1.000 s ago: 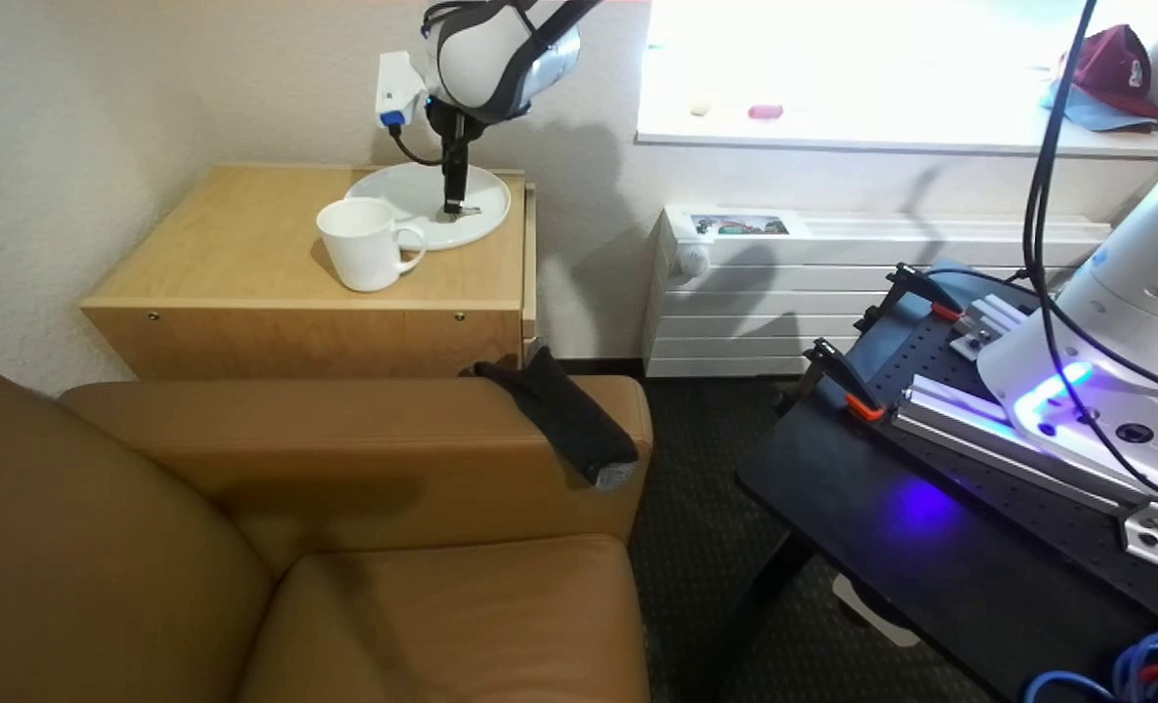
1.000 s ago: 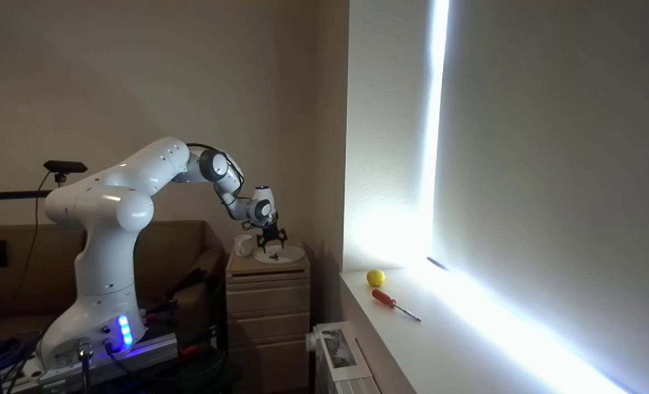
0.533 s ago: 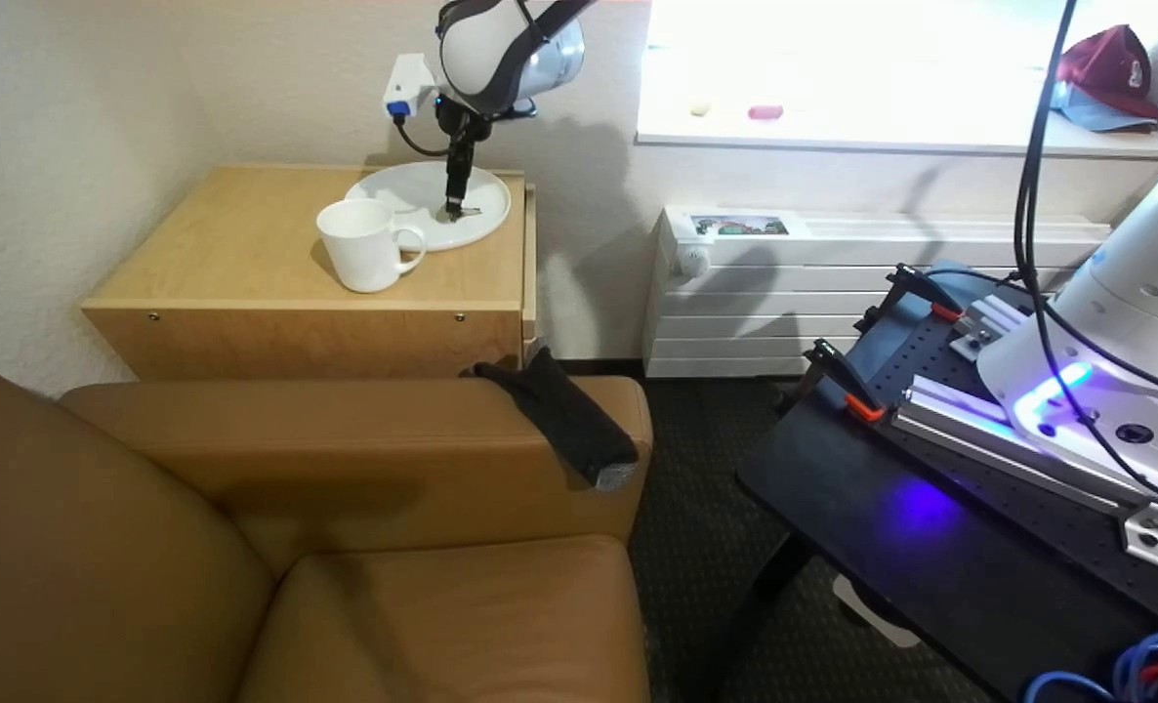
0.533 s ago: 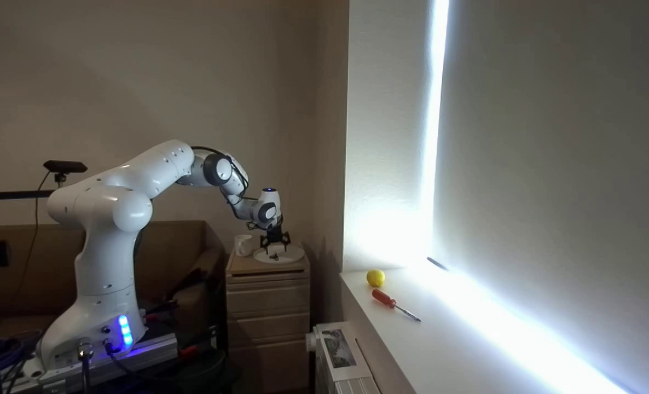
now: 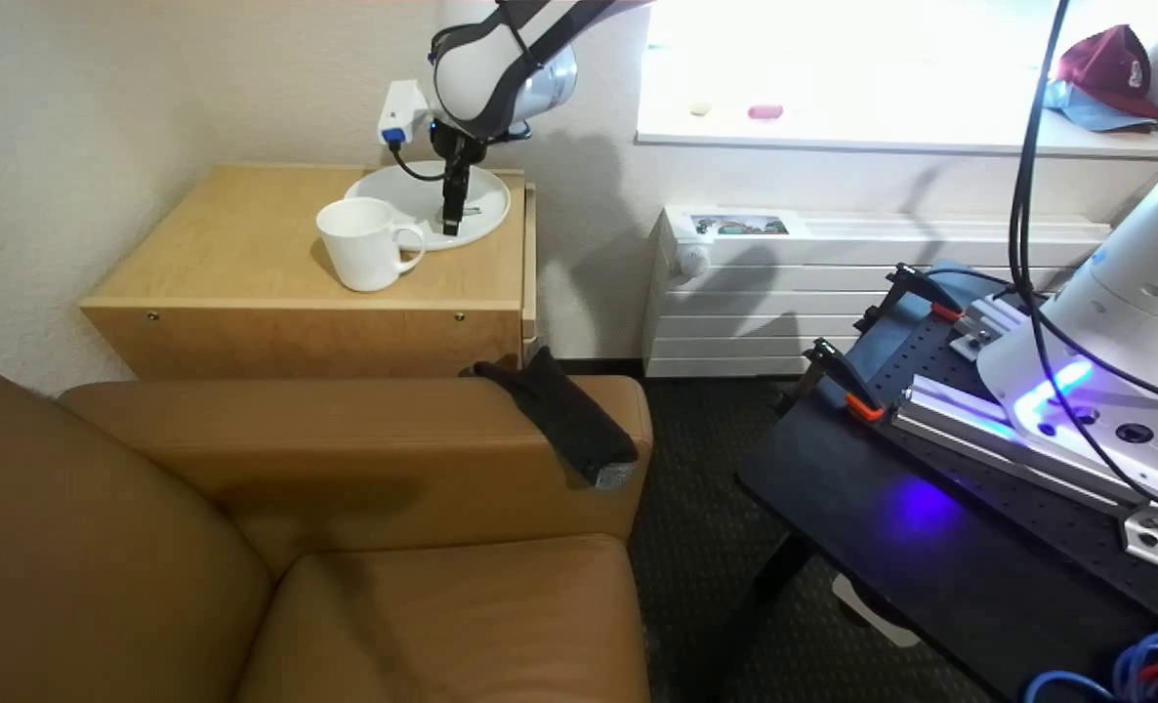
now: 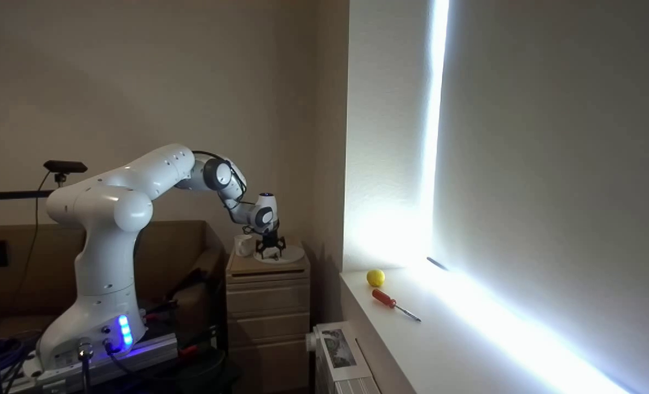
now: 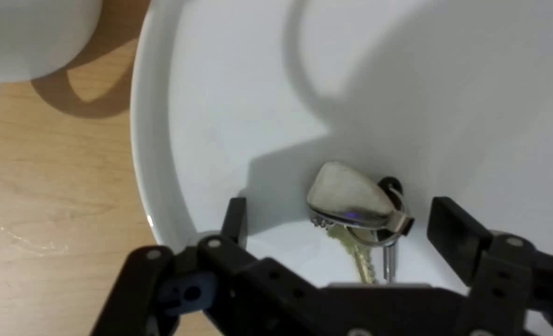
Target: Pick up the keys from the white plate and put them on the countertop of the cabinet.
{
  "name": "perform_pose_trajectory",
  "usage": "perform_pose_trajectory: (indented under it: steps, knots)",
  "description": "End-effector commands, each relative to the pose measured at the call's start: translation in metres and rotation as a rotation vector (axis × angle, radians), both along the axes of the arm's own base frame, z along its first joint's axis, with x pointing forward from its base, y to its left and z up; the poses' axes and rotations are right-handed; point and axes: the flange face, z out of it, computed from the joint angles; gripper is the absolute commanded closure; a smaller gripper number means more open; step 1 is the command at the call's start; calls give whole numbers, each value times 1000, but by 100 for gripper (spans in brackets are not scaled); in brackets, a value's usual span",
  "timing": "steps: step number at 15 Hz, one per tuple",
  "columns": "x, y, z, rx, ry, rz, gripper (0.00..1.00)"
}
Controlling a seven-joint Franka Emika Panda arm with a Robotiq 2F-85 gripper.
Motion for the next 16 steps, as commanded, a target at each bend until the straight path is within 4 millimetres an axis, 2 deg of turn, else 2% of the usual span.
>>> perform_pose_trajectory:
  steps: [1,4,10,12,13,16]
  knots:
    - [4,7,-1,5,7,18,33]
    - [5,10,3,11,1,21,55]
    - [8,6,5,6,-1,6,98]
    - [9,6,12,13,2,9,100]
    - [10,6,17,-1,-12,10,97]
    - [12,5,46,-7,-45,28,97]
